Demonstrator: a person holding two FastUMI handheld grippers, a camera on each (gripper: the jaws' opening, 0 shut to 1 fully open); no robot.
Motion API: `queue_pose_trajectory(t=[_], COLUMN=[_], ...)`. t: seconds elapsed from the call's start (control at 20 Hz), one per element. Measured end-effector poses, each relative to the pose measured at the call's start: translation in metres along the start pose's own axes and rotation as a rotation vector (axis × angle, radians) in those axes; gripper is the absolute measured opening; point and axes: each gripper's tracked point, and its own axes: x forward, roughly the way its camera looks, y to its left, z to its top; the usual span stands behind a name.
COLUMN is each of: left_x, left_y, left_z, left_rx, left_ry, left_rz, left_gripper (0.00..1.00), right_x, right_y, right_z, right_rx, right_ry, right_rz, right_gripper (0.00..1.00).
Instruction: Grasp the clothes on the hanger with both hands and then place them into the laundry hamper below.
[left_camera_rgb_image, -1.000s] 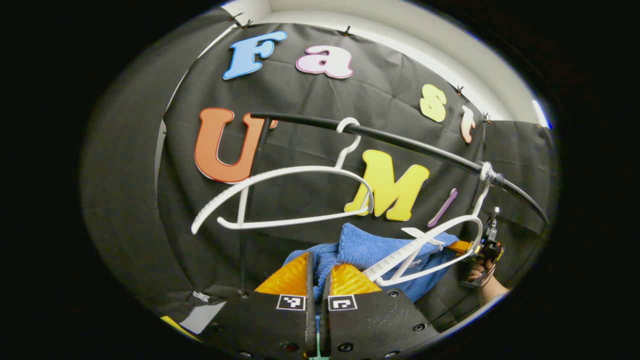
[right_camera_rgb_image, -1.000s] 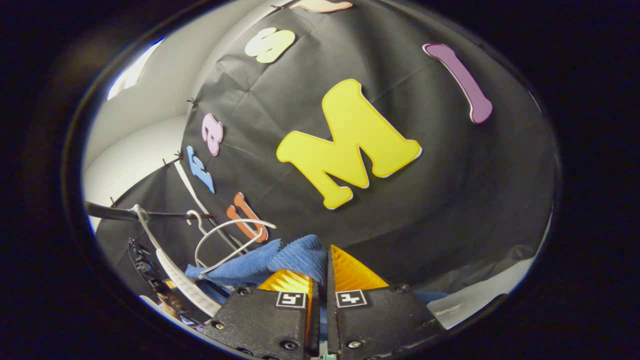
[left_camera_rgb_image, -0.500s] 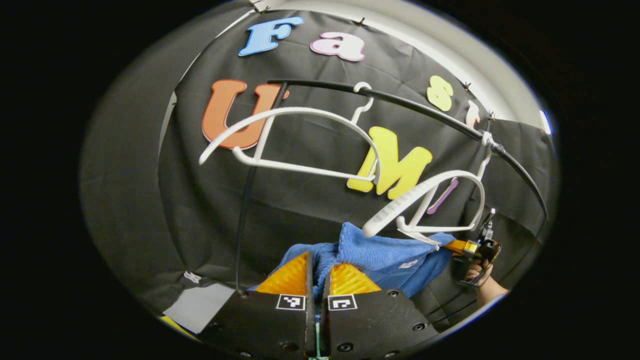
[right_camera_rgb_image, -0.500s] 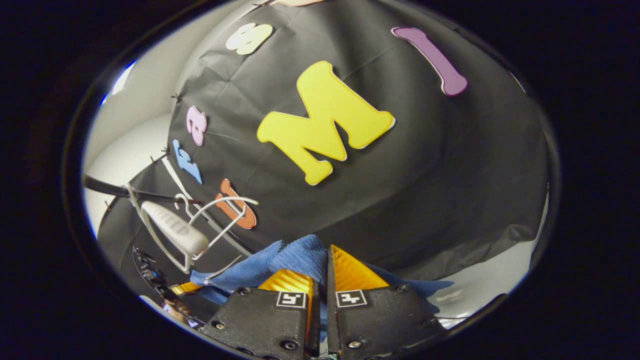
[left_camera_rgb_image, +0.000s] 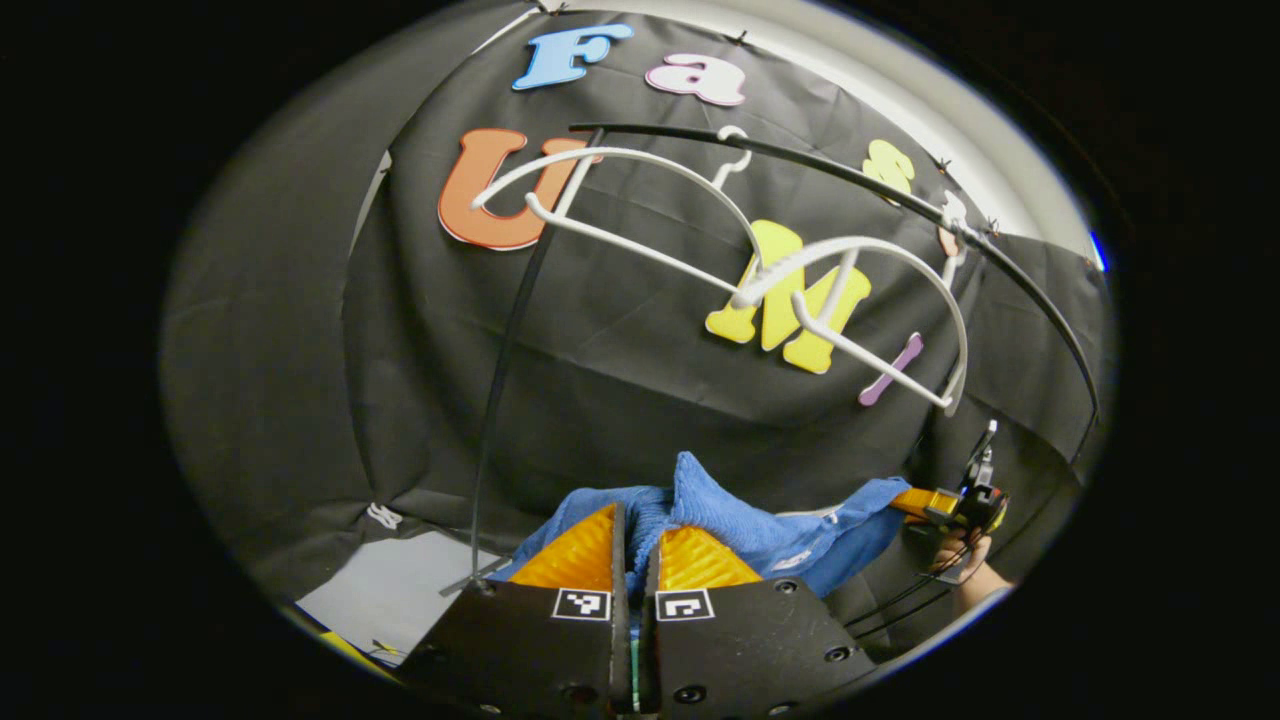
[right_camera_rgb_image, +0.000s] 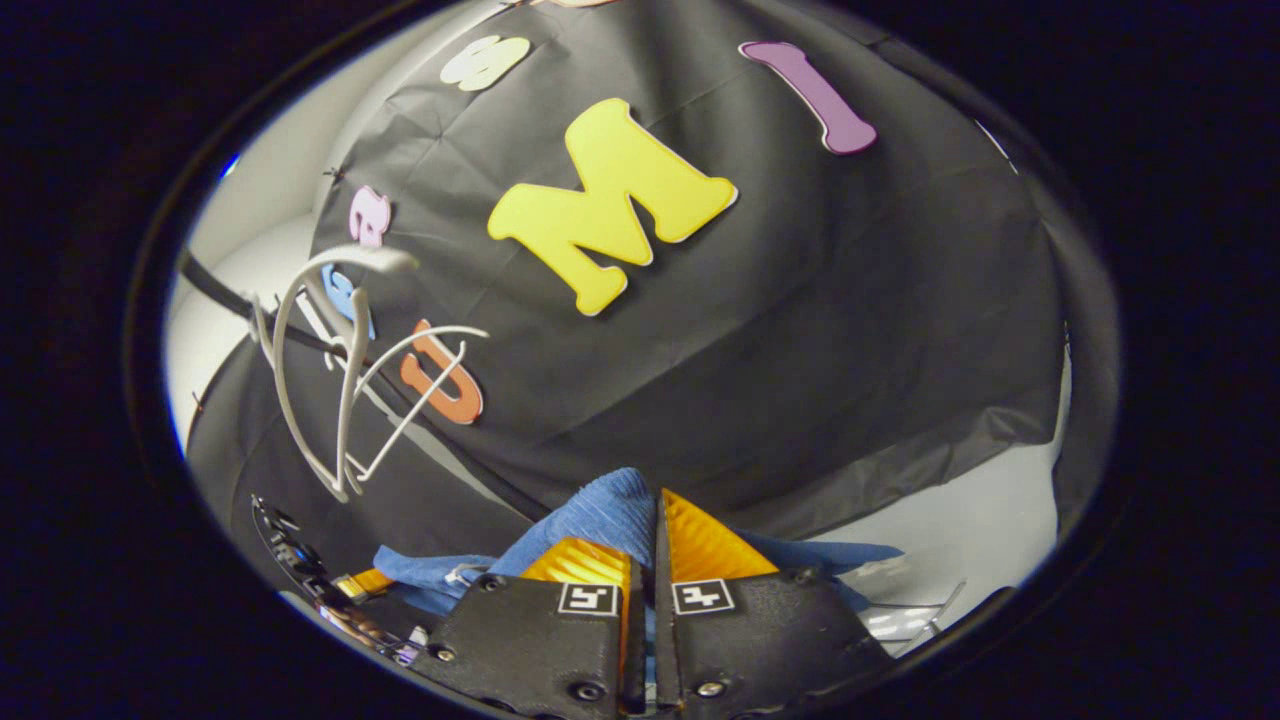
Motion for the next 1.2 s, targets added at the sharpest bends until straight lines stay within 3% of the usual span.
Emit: queue_pose_trajectory(t=[0.3,0.55,0.75,0.8,0.85,0.95,1.2], left_x=[-0.012,-0.028,-0.044,-0.049,-0.053,-0.055,-0.042], left_y=[-0.055,-0.113,-0.144,-0.150,-0.155,-0.163,-0.138], left_z=[-0.016,-0.011,0.003,0.008,0.010,0.012,-0.022], left_rx=[0.093,0.179,0.215,0.223,0.230,0.245,0.225], left_ry=[0.014,0.000,-0.031,-0.045,-0.049,-0.063,0.000], left_rz=[-0.085,-0.190,-0.247,-0.258,-0.269,-0.283,-0.224], left_gripper=[0.03,0.03,0.03,0.07,0.02,0.03,0.03], right_x=[-0.010,-0.022,-0.029,-0.034,-0.038,-0.041,-0.013], right_y=[0.054,0.117,0.164,0.175,0.184,0.201,0.179], right_z=[-0.045,-0.069,-0.079,-0.084,-0.085,-0.091,-0.127], right_rx=[-0.118,-0.158,-0.188,-0.194,-0.194,-0.198,-0.203], right_ry=[0.069,0.108,0.136,0.144,0.148,0.168,0.249], right_rz=[0.059,0.177,0.278,0.304,0.326,0.377,0.327], right_gripper=[0.10,0.05,0.07,0.10,0.07,0.07,0.07])
